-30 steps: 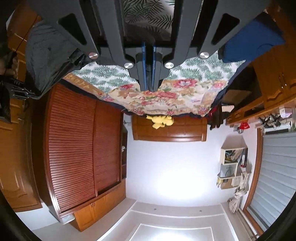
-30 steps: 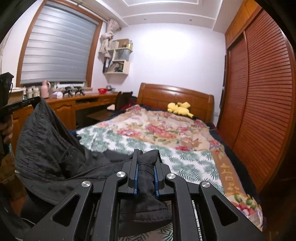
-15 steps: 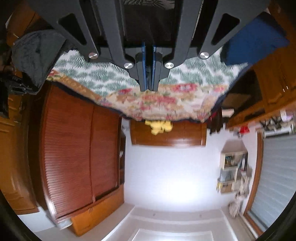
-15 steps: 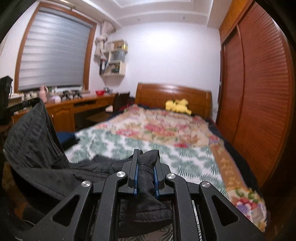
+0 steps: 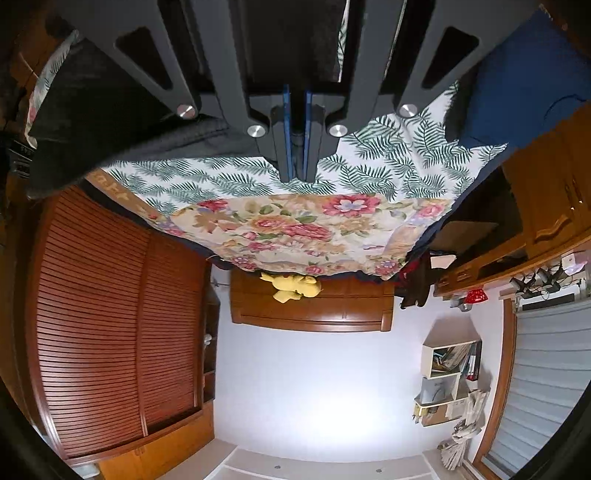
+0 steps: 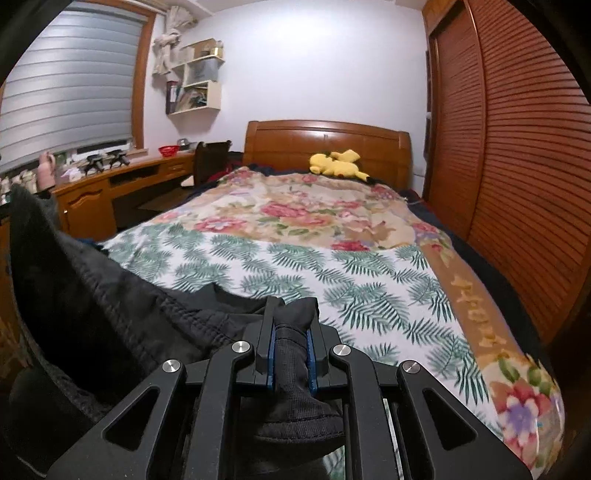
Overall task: Fold large clothes
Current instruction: 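Lift the gripped hem with both tools and carry it toward the collar, then lower the hem onto the collar and open both tools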
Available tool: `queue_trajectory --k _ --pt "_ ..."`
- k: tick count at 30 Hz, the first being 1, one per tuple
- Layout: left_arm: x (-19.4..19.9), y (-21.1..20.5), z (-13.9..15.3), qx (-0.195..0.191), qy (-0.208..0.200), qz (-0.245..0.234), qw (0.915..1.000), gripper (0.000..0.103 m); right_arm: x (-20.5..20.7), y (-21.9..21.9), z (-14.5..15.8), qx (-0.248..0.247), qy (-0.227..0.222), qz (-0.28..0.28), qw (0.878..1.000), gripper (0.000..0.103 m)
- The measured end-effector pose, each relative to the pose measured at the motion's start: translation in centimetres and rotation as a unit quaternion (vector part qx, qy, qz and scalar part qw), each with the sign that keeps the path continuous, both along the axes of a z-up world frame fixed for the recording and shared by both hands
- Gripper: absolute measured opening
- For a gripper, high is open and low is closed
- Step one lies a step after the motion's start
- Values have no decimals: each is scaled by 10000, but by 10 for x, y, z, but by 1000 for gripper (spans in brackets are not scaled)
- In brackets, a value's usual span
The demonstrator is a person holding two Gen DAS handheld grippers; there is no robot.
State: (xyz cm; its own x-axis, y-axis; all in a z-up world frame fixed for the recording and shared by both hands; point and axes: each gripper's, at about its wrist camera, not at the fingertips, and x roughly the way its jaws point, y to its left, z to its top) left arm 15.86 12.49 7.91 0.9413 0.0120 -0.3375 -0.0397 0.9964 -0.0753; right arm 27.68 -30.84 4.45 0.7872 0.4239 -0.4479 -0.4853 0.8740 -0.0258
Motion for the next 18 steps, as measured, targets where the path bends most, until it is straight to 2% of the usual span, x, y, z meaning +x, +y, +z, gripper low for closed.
queue_trajectory --k 3,7,12,15,18 --pt "18 8 -4 -69 -12 75 9999 3 28 -2 3 473 341 69 9983 11" --pt "40 17 -19 -114 31 171 9998 3 51 7 4 498 346 -24 9982 11" --pt "66 23 -45 -254 221 -10 9994 3 78 19 -14 192 442 -262 9985 11" --pt "73 20 -61 -144 247 -1 9996 3 89 29 -33 -201 450 -391 9980 11" --pt "77 17 -72 -32 228 -26 9997 3 99 33 -48 -388 482 -511 9968 11"
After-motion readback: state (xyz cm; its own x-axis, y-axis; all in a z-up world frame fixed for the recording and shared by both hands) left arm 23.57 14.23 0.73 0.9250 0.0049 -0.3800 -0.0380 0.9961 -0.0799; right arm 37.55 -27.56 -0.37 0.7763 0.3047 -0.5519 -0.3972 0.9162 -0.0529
